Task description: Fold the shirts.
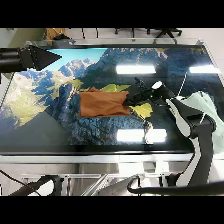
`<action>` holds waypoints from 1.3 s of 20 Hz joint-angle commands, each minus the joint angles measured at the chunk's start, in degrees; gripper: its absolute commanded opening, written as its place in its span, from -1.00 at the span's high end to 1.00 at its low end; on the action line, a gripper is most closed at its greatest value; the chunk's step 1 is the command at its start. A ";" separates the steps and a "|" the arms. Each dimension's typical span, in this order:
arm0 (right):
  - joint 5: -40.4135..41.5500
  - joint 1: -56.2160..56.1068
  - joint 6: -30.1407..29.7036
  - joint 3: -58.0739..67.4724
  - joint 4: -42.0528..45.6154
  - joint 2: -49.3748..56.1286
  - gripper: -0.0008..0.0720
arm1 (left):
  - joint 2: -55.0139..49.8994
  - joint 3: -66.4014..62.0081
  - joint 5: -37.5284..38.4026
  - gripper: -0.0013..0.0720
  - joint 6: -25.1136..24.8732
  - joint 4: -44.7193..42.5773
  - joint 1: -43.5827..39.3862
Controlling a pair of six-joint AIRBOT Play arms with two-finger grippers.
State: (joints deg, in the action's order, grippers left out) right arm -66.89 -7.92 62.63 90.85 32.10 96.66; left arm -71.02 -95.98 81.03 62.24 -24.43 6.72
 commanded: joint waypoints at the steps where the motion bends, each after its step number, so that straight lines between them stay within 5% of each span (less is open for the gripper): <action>1: -2.54 0.28 -6.97 1.36 -11.69 -1.60 0.93 | 0.00 0.02 0.00 0.91 -0.26 0.02 -0.02; 9: -0.26 9.01 -2.78 4.61 -15.69 -16.44 0.93 | -0.02 0.02 -0.02 0.91 -0.26 0.00 -0.02; 17: 1.09 37.73 5.92 4.70 -15.65 -30.51 0.93 | 0.00 0.02 1.09 0.91 2.29 0.02 -0.02; 26: -13.55 56.65 12.04 4.70 -8.15 -35.06 0.93 | 0.00 0.02 2.54 0.91 2.29 0.02 -0.09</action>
State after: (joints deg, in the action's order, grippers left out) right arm -75.79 44.03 71.24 95.48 18.68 64.23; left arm -71.02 -95.98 82.67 64.45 -24.40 6.66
